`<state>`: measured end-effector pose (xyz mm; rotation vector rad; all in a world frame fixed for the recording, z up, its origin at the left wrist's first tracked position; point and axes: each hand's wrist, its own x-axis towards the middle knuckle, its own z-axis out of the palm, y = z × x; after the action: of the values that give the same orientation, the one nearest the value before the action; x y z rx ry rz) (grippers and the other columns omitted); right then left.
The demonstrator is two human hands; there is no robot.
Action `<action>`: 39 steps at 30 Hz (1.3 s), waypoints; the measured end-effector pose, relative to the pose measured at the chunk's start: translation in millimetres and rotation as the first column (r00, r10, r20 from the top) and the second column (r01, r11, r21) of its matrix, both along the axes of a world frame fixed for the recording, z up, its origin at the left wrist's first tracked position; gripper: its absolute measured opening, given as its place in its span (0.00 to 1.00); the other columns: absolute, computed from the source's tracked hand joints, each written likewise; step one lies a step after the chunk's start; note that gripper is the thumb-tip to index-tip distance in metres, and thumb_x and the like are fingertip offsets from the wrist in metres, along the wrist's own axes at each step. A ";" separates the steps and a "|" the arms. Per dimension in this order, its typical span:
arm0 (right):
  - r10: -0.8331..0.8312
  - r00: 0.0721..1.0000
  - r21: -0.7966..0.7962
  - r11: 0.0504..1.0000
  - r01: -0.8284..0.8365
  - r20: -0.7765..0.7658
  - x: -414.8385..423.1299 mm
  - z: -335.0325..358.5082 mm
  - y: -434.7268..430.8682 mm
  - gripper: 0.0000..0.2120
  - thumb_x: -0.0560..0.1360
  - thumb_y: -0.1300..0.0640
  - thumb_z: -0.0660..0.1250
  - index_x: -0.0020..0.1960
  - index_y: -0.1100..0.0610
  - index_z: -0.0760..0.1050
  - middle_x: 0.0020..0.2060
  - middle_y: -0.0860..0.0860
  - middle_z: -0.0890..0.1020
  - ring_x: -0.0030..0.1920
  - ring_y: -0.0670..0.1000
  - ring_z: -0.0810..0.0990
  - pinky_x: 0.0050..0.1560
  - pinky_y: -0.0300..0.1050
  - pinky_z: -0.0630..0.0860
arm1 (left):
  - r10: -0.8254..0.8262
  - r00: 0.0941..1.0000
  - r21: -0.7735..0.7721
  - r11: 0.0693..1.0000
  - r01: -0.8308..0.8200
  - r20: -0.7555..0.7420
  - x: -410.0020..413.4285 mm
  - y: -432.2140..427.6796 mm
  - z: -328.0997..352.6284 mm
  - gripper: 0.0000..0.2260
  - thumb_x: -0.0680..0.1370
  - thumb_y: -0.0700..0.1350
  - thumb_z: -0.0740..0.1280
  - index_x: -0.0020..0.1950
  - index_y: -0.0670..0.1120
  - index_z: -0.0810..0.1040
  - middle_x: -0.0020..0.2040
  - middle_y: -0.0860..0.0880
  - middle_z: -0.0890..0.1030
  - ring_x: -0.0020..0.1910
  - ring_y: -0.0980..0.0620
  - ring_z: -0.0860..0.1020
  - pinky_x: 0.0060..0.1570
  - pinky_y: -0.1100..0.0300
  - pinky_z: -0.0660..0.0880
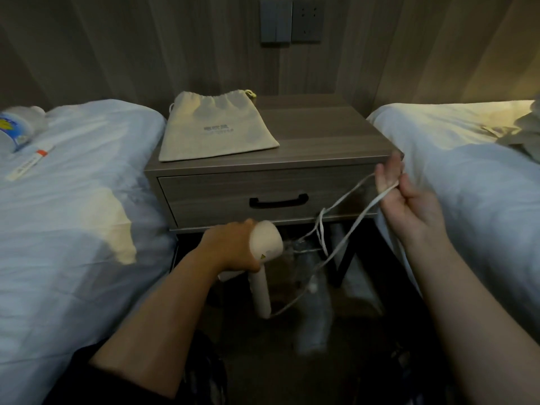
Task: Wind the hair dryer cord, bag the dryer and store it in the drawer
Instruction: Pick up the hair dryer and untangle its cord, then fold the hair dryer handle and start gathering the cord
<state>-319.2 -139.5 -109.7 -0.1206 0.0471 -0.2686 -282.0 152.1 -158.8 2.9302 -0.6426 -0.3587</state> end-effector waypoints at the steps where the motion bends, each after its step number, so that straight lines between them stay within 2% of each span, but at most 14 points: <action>1: 0.028 0.999 -0.061 0.998 -0.030 -0.029 0.5 -1.3 3.3 0.29 0.55 0.80 0.64 0.54 0.64 0.71 0.39 0.63 0.85 0.41 0.59 0.85 0.50 0.59 0.74 | -0.017 0.999 -0.034 0.999 0.016 -0.033 -0.4 -2.7 -2.1 0.39 0.62 0.59 0.74 0.68 0.52 0.63 0.62 0.49 0.76 0.58 0.48 0.75 0.53 0.50 0.76; 3: 0.077 0.990 -0.338 0.934 -0.113 -0.120 -0.8 -3.2 12.1 0.17 0.62 0.73 0.61 0.47 0.58 0.72 0.40 0.57 0.86 0.47 0.54 0.83 0.52 0.56 0.74 | -0.065 0.994 -0.125 0.991 0.054 -0.087 -0.8 -6.8 -2.6 0.40 0.61 0.57 0.75 0.69 0.53 0.62 0.64 0.50 0.74 0.60 0.50 0.74 0.57 0.50 0.75; 6: 0.027 0.964 -0.834 0.496 -0.242 -0.264 -3.9 -7.4 28.3 0.08 0.70 0.69 0.65 0.39 0.56 0.77 0.35 0.50 0.83 0.38 0.49 0.79 0.37 0.41 0.76 | -0.200 0.969 -0.282 0.947 0.153 -0.148 -5.5 -11.3 3.8 0.39 0.61 0.54 0.77 0.68 0.54 0.64 0.64 0.53 0.74 0.60 0.53 0.74 0.60 0.51 0.74; 8: -0.072 0.950 -0.891 0.375 -0.255 -0.303 -4.8 -8.3 33.9 0.09 0.75 0.69 0.62 0.40 0.59 0.77 0.32 0.52 0.80 0.33 0.48 0.74 0.34 0.38 0.71 | -0.292 0.937 -0.356 0.911 0.210 -0.194 -11.3 -16.2 7.6 0.37 0.62 0.51 0.78 0.67 0.55 0.65 0.62 0.55 0.74 0.60 0.56 0.73 0.61 0.54 0.73; 15: 0.161 0.902 -0.618 0.679 -0.396 -0.401 -11.9 -0.2 49.6 0.07 0.77 0.67 0.59 0.44 0.64 0.75 0.32 0.57 0.85 0.32 0.47 0.84 0.36 0.37 0.81 | -0.459 0.851 -0.479 0.825 0.301 -0.254 -27.5 -38.9 9.0 0.40 0.63 0.46 0.78 0.70 0.54 0.62 0.67 0.54 0.68 0.64 0.57 0.69 0.62 0.63 0.70; 20: 0.067 0.913 -0.617 0.717 -0.326 -0.403 -13.8 4.2 49.2 0.08 0.78 0.66 0.60 0.45 0.64 0.76 0.33 0.57 0.85 0.33 0.48 0.85 0.37 0.39 0.82 | -0.436 0.854 -0.527 0.815 0.240 -0.284 -28.8 -37.7 15.8 0.37 0.64 0.44 0.78 0.67 0.56 0.64 0.60 0.60 0.71 0.59 0.60 0.72 0.59 0.63 0.73; 22: -0.209 0.893 -0.870 0.395 -0.296 -0.399 -12.9 0.0 38.4 0.09 0.77 0.62 0.63 0.41 0.62 0.79 0.29 0.54 0.83 0.30 0.48 0.82 0.34 0.39 0.80 | -0.408 0.895 -0.526 0.809 0.262 -0.182 -29.9 -34.8 20.7 0.37 0.64 0.45 0.78 0.67 0.56 0.64 0.61 0.59 0.71 0.60 0.60 0.71 0.59 0.65 0.72; 24: -0.508 0.850 -0.952 -0.172 -0.254 -0.135 -10.9 -5.7 25.9 0.09 0.75 0.61 0.65 0.37 0.58 0.80 0.31 0.52 0.82 0.35 0.50 0.81 0.38 0.42 0.77 | -0.391 0.920 -0.455 0.825 0.334 -0.033 -30.9 -32.5 24.3 0.38 0.62 0.50 0.78 0.67 0.57 0.63 0.63 0.56 0.71 0.60 0.57 0.72 0.60 0.58 0.73; 25: -0.508 0.861 -0.910 -0.364 -0.197 0.017 -11.0 -5.1 23.8 0.07 0.73 0.63 0.65 0.39 0.56 0.80 0.35 0.52 0.82 0.40 0.50 0.80 0.43 0.42 0.75 | -0.388 0.921 -0.394 0.842 0.367 0.028 -31.0 -31.4 24.7 0.38 0.61 0.52 0.78 0.67 0.58 0.63 0.62 0.56 0.71 0.59 0.55 0.73 0.58 0.55 0.74; 27: -0.293 0.948 -0.851 -0.522 -0.054 0.120 -10.6 -4.3 24.3 0.13 0.72 0.68 0.64 0.51 0.55 0.79 0.49 0.51 0.80 0.53 0.49 0.78 0.54 0.38 0.71 | -0.394 0.912 -0.282 0.867 0.410 0.113 -30.7 -30.5 24.6 0.38 0.60 0.56 0.77 0.66 0.59 0.63 0.62 0.56 0.71 0.59 0.54 0.74 0.56 0.52 0.75; 30: 0.058 0.984 -0.822 -0.560 -0.107 -0.167 -12.9 -3.7 34.6 0.18 0.75 0.66 0.63 0.63 0.52 0.74 0.59 0.46 0.76 0.61 0.43 0.72 0.62 0.36 0.67 | -0.410 0.899 -0.245 0.866 0.437 0.153 -31.1 -30.3 26.5 0.36 0.62 0.57 0.75 0.66 0.59 0.63 0.62 0.56 0.71 0.59 0.54 0.73 0.56 0.52 0.75; 32: 0.096 0.965 -0.748 -0.652 -0.124 -0.243 -12.0 -9.2 39.8 0.16 0.75 0.63 0.65 0.61 0.51 0.76 0.56 0.45 0.78 0.59 0.43 0.74 0.62 0.40 0.68 | -0.427 0.890 -0.250 0.854 0.456 0.162 -31.9 -31.1 28.3 0.36 0.62 0.56 0.75 0.67 0.58 0.64 0.62 0.55 0.72 0.58 0.54 0.73 0.56 0.53 0.74; 35: 0.027 0.972 -0.740 -0.653 -0.160 -0.235 -9.2 -13.6 44.8 0.05 0.75 0.60 0.66 0.46 0.55 0.80 0.41 0.49 0.81 0.45 0.45 0.79 0.50 0.40 0.74 | -0.425 0.894 -0.264 0.854 0.447 0.139 -31.9 -30.6 28.9 0.38 0.62 0.55 0.76 0.68 0.58 0.62 0.64 0.55 0.70 0.60 0.54 0.73 0.56 0.54 0.74; 39: -0.298 0.940 -0.837 -0.462 -0.294 -0.166 2.6 -29.7 39.2 0.12 0.77 0.59 0.63 0.35 0.56 0.76 0.27 0.52 0.78 0.26 0.47 0.77 0.33 0.40 0.75 | -0.338 0.938 -0.355 0.870 0.341 0.072 -22.6 -15.4 31.2 0.40 0.62 0.54 0.76 0.69 0.57 0.61 0.71 0.56 0.61 0.66 0.54 0.69 0.63 0.52 0.72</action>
<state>-316.5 -100.3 -139.4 -2.2425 0.1702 -0.1924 -304.6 136.8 -127.6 2.4631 -1.1021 -0.2283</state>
